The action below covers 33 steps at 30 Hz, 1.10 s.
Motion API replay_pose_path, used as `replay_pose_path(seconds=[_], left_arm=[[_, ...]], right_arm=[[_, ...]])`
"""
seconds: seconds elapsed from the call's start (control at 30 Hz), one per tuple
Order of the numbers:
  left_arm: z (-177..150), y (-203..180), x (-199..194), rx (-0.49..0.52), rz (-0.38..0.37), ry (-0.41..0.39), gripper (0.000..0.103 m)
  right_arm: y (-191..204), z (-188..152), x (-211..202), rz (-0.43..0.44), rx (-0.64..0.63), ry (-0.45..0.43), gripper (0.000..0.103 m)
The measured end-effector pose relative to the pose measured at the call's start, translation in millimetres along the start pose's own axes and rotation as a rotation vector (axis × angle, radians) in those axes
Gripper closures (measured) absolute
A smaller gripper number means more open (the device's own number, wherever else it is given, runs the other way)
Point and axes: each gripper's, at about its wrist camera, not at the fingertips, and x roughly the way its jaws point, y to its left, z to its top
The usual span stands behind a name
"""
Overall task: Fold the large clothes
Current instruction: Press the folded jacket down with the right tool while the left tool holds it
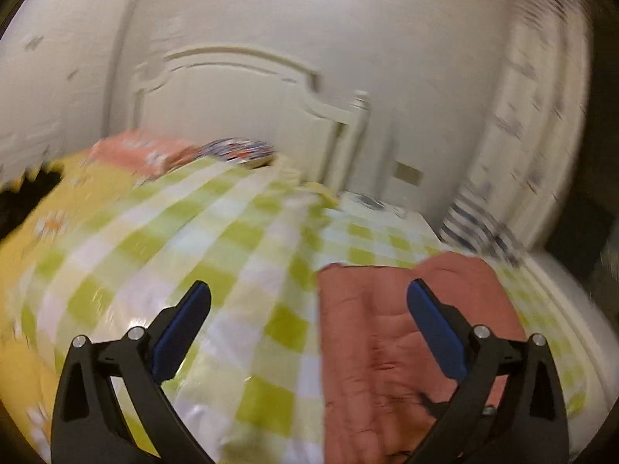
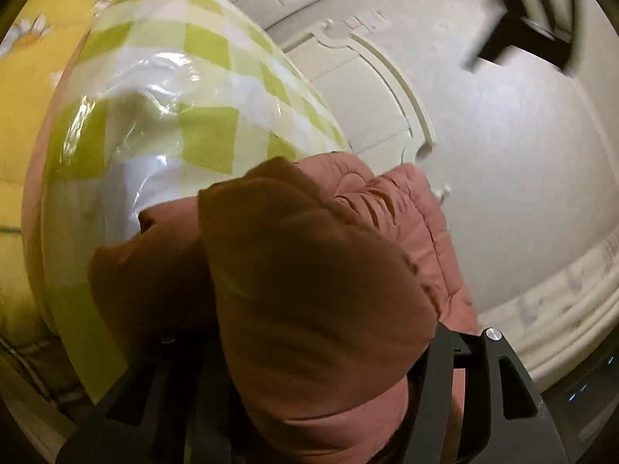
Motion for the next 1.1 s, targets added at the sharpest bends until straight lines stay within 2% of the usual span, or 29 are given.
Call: replay_pose_path(seconds=[0.1,0.2,0.27,0.37,0.4,0.43,0.5,0.53,0.6,0.67,0.8,0.83,0.9,0.97,1.03,1.07,1.1], left_arm=[[15,-63,17,0.238,-0.078,0.078,0.002],[18,-130,56,0.423,-0.16,0.187,0.002],[15,-158,88,0.52,-0.158,0.269,0.002],[-5,-172,149,0.611,-0.144,0.406,0.002],[-19,-166,175,0.615,-0.184,0.458,0.002],[-28,-152,193,0.572,-0.235,0.481,0.002],[-35,-127,214,0.421,-0.306,0.5,0.002],[-38,-115,216,0.357,-0.322,0.485,0.002],[-42,-110,205,0.365,-0.302,0.428,0.002],[-44,-110,197,0.378,-0.279,0.39,0.002],[-44,-105,188,0.366,-0.27,0.364,0.002],[-42,-108,188,0.369,-0.268,0.362,0.002],[-40,-108,187,0.37,-0.267,0.359,0.002],[-38,-108,186,0.367,-0.268,0.356,0.002],[-38,-107,186,0.367,-0.268,0.356,0.002],[-38,-107,186,0.368,-0.269,0.357,0.002],[-38,-108,185,0.369,-0.281,0.361,0.002]], right_arm=[[-7,-3,0,0.014,0.018,0.001,0.046],[-7,-7,-2,-0.016,0.026,-0.015,0.045],[-5,-6,-8,-0.022,0.032,-0.028,0.044],[-6,-9,-12,-0.033,0.034,-0.041,0.042],[-6,-11,-14,-0.039,0.035,-0.051,0.041],[-8,-14,-16,-0.041,0.036,-0.056,0.039],[-8,-19,-23,-0.001,0.029,-0.034,0.039],[-11,-24,-28,0.023,0.025,-0.027,0.039],[-24,-35,-48,0.101,0.056,-0.073,0.037],[-55,-49,-78,0.226,0.177,-0.144,0.035],[-149,-76,-111,0.262,0.507,-0.232,0.034],[-181,-87,-109,0.285,0.638,-0.24,0.034],[-219,-110,-97,0.308,0.821,-0.204,0.033],[-225,-117,-80,0.299,0.862,-0.147,0.032],[-200,-120,-48,0.397,0.816,-0.057,0.032],[-173,-120,-27,0.46,0.743,0.039,0.024],[-142,-118,-18,0.402,0.628,0.091,0.024]])
